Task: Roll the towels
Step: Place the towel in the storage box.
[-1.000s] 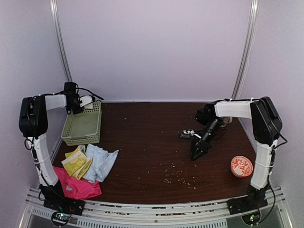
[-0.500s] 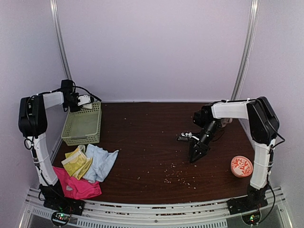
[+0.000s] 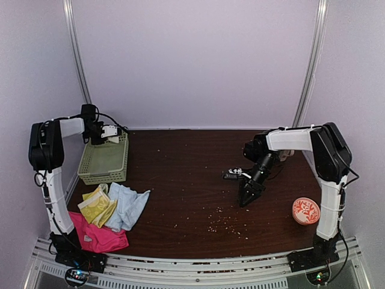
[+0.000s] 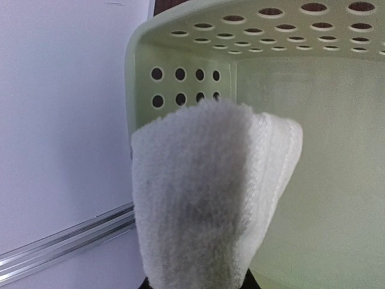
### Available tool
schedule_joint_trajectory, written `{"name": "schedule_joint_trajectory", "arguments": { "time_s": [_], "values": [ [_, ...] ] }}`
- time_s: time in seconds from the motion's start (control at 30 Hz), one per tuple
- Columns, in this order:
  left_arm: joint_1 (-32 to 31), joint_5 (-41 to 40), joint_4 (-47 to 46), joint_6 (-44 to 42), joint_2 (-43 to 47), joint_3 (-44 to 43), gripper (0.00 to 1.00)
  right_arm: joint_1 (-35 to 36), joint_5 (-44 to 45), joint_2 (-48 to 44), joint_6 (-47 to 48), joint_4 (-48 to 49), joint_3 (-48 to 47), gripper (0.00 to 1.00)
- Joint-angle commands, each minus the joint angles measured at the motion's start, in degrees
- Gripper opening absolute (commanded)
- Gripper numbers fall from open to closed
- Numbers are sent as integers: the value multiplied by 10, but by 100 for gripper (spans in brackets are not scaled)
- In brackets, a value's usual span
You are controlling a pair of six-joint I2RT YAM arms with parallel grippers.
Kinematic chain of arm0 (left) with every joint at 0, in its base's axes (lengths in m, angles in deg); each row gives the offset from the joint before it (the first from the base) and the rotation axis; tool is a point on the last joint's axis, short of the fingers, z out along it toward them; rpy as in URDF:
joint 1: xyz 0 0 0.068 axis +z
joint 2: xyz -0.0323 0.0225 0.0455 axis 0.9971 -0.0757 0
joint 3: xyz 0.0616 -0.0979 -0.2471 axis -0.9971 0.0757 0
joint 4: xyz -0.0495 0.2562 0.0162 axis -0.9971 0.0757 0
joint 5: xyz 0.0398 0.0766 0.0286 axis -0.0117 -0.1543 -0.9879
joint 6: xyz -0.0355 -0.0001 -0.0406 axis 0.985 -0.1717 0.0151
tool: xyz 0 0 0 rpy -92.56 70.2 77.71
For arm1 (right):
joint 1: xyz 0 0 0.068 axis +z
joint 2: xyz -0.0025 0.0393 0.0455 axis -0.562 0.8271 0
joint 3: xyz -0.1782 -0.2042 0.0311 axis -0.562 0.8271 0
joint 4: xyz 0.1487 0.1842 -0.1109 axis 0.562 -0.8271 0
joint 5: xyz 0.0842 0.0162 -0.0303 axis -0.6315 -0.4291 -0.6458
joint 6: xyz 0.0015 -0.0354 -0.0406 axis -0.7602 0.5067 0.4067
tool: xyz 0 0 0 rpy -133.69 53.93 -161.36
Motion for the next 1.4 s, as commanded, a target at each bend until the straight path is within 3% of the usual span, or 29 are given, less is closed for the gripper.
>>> {"name": "schedule_joint_trajectory", "arguments": {
  "time_s": [0.0, 0.3, 0.7, 0.77, 1.07, 1.1, 1.13, 1.17, 1.37],
  "values": [
    [-10, -4, -16, -12, -30, -28, 12, 3, -6, 3, -1, -10, -16, 42],
    [-17, -15, -55, -31, -62, -49, 20, 4, -4, 1, -8, -6, -15, 42],
    [-18, -8, -77, -57, -89, -68, 42, 3, 0, 6, -16, -5, -25, 42],
    [-18, -5, -77, -61, -86, -63, 52, 3, 0, 8, -16, -6, -26, 42],
    [-18, -4, -76, -69, -73, -45, 57, 3, 0, 10, -15, -10, -31, 42],
    [-19, -4, -75, -71, -69, -40, 64, 3, 1, 10, -15, -10, -30, 42],
    [-19, -5, -74, -73, -65, -35, 85, 3, 1, 9, -15, -10, -29, 42],
    [-20, -5, -71, -73, -62, -33, 96, 4, 0, 8, -15, -11, -28, 42],
    [-25, -19, -64, -75, -41, -4, 98, 2, 2, -2, -15, -19, -34, 42]
  ]
}}
